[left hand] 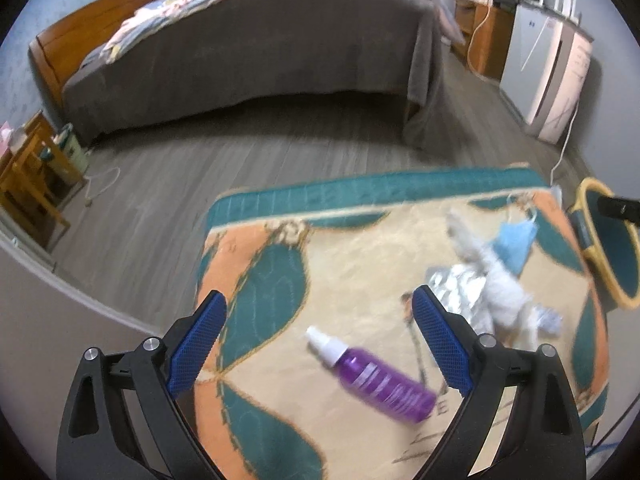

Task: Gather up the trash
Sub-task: 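Move both open tools back over the remaining trash on the mat, then grasp the purple spray bottle with the left tool while the right tool grasps the white tissue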

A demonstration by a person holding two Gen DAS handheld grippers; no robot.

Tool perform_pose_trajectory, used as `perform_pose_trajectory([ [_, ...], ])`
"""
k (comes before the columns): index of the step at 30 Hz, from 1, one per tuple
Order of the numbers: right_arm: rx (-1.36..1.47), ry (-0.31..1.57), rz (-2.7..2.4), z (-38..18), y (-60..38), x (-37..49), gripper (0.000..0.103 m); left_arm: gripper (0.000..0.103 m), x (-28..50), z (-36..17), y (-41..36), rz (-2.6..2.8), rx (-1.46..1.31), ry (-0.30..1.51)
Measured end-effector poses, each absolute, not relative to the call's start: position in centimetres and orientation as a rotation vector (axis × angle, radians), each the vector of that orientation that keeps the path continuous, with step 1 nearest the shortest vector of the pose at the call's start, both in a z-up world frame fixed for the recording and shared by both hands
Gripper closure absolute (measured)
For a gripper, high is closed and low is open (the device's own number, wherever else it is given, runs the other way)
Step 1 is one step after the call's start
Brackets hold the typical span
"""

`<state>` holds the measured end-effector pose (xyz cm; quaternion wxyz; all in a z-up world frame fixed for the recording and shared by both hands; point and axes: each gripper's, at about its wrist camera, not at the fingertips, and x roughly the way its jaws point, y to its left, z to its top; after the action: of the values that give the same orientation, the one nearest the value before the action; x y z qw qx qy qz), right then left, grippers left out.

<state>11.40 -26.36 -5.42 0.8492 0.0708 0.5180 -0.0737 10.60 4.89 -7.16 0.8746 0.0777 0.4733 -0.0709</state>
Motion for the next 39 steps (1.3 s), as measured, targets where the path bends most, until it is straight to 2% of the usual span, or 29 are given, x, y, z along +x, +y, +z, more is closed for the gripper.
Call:
perform_pose_trajectory([
  [15,0.016,1.203,-0.048,-8.0,-20.6,12.0,0.006,0.01,9.7,-13.4,4.3,-0.19,0.178,1.205],
  [24,0.015,1.259,0.02,-9.1,-19.3,11.8,0.008,0.012,9.3,-14.7,4.3,-0.263,0.171,1.279],
  [25,0.028,1.268,0.031,-9.2,-19.2,11.8,0.009,0.014,9.2,-14.8,4.1,-0.28,0.173,1.283],
  [27,0.036,1.299,0.058,-9.7,-18.8,11.9,0.013,0.026,8.9,-14.9,3.8,-0.307,0.181,1.292],
  [31,0.043,1.349,0.099,-10.7,-18.0,11.7,0.019,0.043,8.9,-15.4,3.3,-0.342,0.202,1.318],
  [36,0.014,1.421,0.124,-12.4,-16.7,11.8,0.023,0.058,9.4,-15.4,3.3,-0.34,0.224,1.306],
  [39,-0.031,1.448,0.136,-13.3,-15.7,11.9,0.031,0.061,10.0,-15.3,2.8,-0.344,0.231,1.305],
])
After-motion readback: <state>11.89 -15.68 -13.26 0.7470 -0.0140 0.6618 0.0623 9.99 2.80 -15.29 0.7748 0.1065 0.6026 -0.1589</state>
